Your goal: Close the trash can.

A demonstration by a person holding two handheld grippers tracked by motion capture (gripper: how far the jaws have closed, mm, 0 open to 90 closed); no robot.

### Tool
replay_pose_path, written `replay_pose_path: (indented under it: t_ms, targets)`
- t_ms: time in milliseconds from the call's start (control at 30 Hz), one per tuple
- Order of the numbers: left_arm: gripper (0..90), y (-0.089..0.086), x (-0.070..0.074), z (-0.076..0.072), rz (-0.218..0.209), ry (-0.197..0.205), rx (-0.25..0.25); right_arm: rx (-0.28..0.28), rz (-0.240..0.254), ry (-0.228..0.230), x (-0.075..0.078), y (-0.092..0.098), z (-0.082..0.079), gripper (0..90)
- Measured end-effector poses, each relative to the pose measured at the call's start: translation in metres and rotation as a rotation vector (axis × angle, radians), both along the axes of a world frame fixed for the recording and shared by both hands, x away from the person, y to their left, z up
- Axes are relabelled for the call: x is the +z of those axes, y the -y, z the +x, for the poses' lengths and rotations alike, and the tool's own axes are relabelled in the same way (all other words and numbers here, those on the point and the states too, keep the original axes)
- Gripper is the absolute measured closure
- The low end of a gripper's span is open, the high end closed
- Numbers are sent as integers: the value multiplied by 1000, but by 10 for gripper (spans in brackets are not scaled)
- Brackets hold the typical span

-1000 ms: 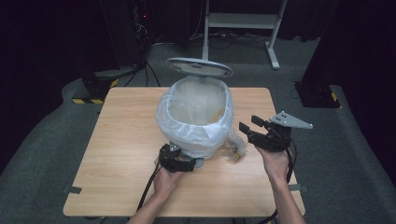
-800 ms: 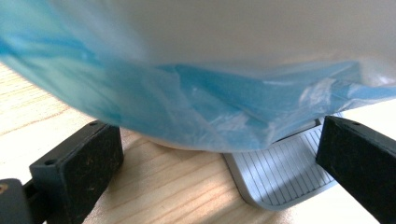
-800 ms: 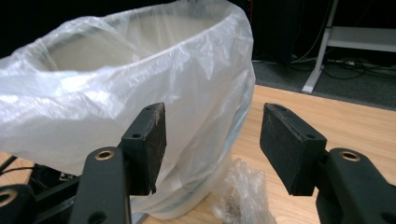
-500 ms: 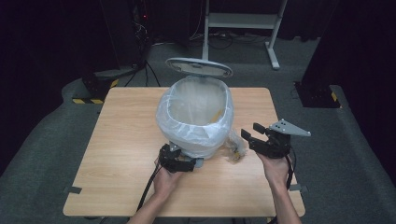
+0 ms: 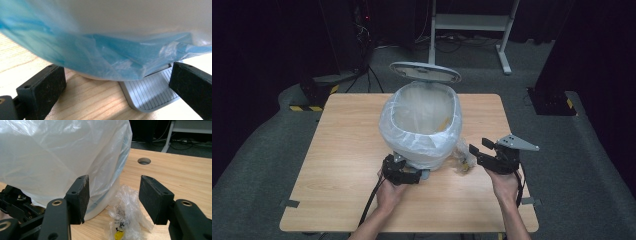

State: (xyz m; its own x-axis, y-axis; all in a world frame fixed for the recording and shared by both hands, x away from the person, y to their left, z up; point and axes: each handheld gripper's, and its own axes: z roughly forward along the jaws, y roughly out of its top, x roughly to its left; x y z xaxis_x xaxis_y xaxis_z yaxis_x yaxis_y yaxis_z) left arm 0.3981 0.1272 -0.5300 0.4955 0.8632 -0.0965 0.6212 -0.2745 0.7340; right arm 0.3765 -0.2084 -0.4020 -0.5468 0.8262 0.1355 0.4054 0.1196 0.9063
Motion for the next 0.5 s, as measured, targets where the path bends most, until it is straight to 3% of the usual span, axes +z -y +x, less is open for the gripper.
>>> replay_pose_path:
  t_ms: [367, 400, 433, 467, 500]
  targets:
    - [11, 0, 0, 0, 0, 0, 1, -17, -5, -13, -12, 1, 0, 415]
    - [11, -3, 2, 0, 43, -10, -25, -18, -1, -15, -14, 2, 0, 414]
    - [11, -3, 2, 0, 43, -10, -25, -20, 1, -20, -16, 2, 0, 414]
    - [11, -3, 2, 0, 42, -10, -24, -21, 1, -22, -18, 2, 0, 413]
    - [11, 0, 0, 0, 0, 0, 1, -26, -1, -27, -21, 3, 0, 412]
